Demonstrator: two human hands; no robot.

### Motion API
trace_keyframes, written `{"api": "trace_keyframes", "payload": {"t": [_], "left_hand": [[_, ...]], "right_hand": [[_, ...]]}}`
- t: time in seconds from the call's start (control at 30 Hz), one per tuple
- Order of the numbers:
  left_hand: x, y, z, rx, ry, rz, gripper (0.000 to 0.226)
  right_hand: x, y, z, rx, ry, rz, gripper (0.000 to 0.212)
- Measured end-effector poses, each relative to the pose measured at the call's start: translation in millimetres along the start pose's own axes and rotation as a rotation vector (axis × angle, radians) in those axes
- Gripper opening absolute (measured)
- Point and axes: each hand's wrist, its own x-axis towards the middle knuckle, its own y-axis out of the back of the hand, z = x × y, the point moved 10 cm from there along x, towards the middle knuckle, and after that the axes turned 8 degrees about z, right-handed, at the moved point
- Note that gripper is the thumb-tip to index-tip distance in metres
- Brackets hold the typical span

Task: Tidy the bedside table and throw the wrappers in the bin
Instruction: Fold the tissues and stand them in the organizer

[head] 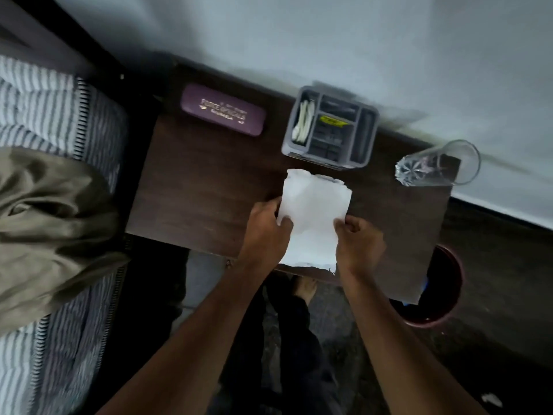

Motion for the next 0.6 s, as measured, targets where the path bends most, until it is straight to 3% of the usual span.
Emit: {"api": "trace_keyframes", "payload": {"t": [0.2, 0.4, 0.6], "left_hand": [[4, -1, 9, 0.064, -0.017, 0.085, 0.049], [7, 18, 3, 0.045, 0.021, 0.23, 0.048], [4, -2, 4, -0.009, 0.098, 0.127, 0.044]], "right_hand": [[16, 18, 13, 0.063, -0.016, 0.01, 0.013], [25, 33, 32, 0.105, -0.062, 0.037, 0.031], [10, 11, 21, 0.118, 0.032, -0.101, 0.011]]}}
